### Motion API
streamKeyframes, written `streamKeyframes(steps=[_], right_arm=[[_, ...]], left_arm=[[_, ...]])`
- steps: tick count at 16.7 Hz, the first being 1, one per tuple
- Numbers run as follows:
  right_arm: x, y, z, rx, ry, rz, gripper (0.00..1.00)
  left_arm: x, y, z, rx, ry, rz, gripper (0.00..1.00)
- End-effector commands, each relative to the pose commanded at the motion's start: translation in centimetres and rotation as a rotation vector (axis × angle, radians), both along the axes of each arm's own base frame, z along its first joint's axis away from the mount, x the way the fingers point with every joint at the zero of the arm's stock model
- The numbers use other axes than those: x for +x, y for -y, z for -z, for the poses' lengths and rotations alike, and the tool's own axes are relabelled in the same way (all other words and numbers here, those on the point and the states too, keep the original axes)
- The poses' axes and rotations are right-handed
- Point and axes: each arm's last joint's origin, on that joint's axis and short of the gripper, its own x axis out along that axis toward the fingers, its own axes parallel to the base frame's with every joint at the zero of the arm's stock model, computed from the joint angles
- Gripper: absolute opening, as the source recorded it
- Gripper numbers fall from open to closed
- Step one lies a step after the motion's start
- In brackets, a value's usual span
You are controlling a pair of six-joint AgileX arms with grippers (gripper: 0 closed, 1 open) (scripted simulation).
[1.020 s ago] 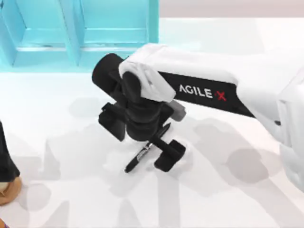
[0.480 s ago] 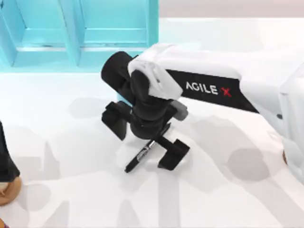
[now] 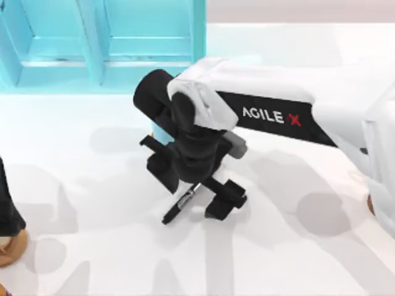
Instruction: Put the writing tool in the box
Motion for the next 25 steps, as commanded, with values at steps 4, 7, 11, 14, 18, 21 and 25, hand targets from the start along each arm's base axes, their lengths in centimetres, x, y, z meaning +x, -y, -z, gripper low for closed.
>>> streamKeyframes(steps=[4, 7, 11, 14, 18, 21, 25], right_arm=[[0.0, 0.0, 0.0, 0.0, 0.0, 0.0, 0.02], [0.0, 0.0, 0.0, 0.0, 0.0, 0.0, 0.0], [0.0, 0.0, 0.0, 0.0, 0.0, 0.0, 0.0], [-2.4, -0.6, -3.0, 0.007, -0.056, -0.048, 0.0], [-2.5, -1.1, -5.2, 0.005, -0.061, -0.065, 0.0], [-2.2, -1.1, -8.4, 0.009, -0.051, -0.053, 0.0], [-2.3, -0.7, -12.4, 0.012, -0.047, -0.049, 0.0]], left_arm=[[0.0, 0.0, 0.0, 0.0, 0.0, 0.0, 1.0], [0.0, 0.0, 0.0, 0.0, 0.0, 0.0, 1.0], [0.0, 0.0, 0.0, 0.0, 0.0, 0.0, 1.0], [0.0, 0.0, 0.0, 0.0, 0.0, 0.0, 1.0], [0.0, 0.0, 0.0, 0.0, 0.0, 0.0, 1.0], [0.0, 0.0, 0.0, 0.0, 0.0, 0.0, 1.0], [0.0, 0.0, 0.0, 0.0, 0.0, 0.0, 1.0]])
